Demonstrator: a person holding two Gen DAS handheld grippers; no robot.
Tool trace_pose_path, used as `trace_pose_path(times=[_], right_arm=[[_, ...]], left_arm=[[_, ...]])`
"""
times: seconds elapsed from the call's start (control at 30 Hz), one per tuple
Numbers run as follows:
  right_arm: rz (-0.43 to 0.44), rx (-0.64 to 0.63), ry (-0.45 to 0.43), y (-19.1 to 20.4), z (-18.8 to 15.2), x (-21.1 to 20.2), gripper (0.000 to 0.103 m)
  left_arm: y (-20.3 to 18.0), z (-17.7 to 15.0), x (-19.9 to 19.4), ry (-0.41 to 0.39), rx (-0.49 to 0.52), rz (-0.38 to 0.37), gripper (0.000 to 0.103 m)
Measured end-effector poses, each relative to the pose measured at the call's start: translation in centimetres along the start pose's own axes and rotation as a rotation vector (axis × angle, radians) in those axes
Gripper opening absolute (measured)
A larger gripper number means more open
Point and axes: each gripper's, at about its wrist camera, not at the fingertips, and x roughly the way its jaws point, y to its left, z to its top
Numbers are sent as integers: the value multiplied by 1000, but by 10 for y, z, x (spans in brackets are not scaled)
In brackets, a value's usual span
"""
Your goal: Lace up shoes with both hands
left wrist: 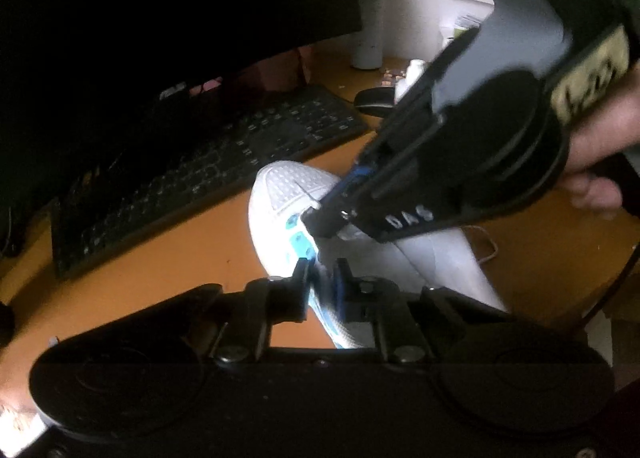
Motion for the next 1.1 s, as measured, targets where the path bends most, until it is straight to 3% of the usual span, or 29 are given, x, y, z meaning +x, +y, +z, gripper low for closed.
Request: trace_pose_path(times=[0.17, 0.5, 1.1], right_arm=[[-25, -41, 71, 3, -8, 16, 3], [-13, -24, 112, 0, -10, 40, 3], [-25, -29, 88, 1, -12, 45, 3]], left_arm=[[8, 1, 1, 6, -80, -22, 7], [9, 1, 2, 8, -92, -37, 7], [11, 1, 4, 19, -92, -42, 7]])
